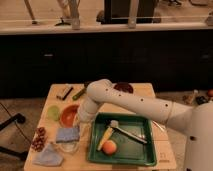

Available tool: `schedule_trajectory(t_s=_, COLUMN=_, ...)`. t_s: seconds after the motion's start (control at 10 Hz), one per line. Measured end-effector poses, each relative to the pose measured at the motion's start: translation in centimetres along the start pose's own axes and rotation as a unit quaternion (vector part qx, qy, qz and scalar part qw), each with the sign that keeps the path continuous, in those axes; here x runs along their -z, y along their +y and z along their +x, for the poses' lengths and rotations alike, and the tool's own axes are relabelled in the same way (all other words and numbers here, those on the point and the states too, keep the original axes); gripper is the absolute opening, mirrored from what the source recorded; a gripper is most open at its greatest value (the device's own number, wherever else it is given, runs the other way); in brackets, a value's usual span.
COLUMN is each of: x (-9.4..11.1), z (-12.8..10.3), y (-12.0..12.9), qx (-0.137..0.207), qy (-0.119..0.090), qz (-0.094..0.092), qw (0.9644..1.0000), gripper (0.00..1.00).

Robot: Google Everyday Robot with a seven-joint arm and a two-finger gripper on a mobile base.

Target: Place sponge in paper cup

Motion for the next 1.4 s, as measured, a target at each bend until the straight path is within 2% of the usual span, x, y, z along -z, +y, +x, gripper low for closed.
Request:
schedule_trajectory(t_s=0.3, x=0.2, z=-0.2, y=-0.1, qx=0.033, qy=-0.035, qz=-0.01, qw=0.9988, gripper=0.01)
schedule_trajectory(t_s=0.4, x=0.1, z=-0.5, y=-0.2, qx=0.049, qy=-0.049, qz=-0.024, qw=0.9973, gripper=0.01)
schedule_trajectory(t_s=0.6, x=-0.1, z=-1.0, y=-0.4, qx=0.068, qy=-0.06, qz=-0.057, qw=0.9943, gripper=0.01)
schedule_trajectory(t_s=0.8, x=-0.7, z=-1.4, y=-0.6, qx=0.081, qy=-0.062, qz=-0.092, qw=0.9905, gripper=0.01)
schedule_trajectory(t_s=0.9, x=-0.9, z=-1.5, y=-0.5, qx=0.085, qy=-0.062, qz=-0.104, qw=0.9891, gripper=0.01)
schedule_trajectory(t_s=1.2, x=-1.4, z=-1.3, y=-0.1, qx=0.086, qy=-0.048, qz=-0.122, qw=0.9877, gripper=0.01)
schedule_trajectory(t_s=1.4, x=-2.2, z=-1.4, y=0.0, qx=0.091, qy=-0.033, qz=-0.143, qw=0.985, gripper=0.01)
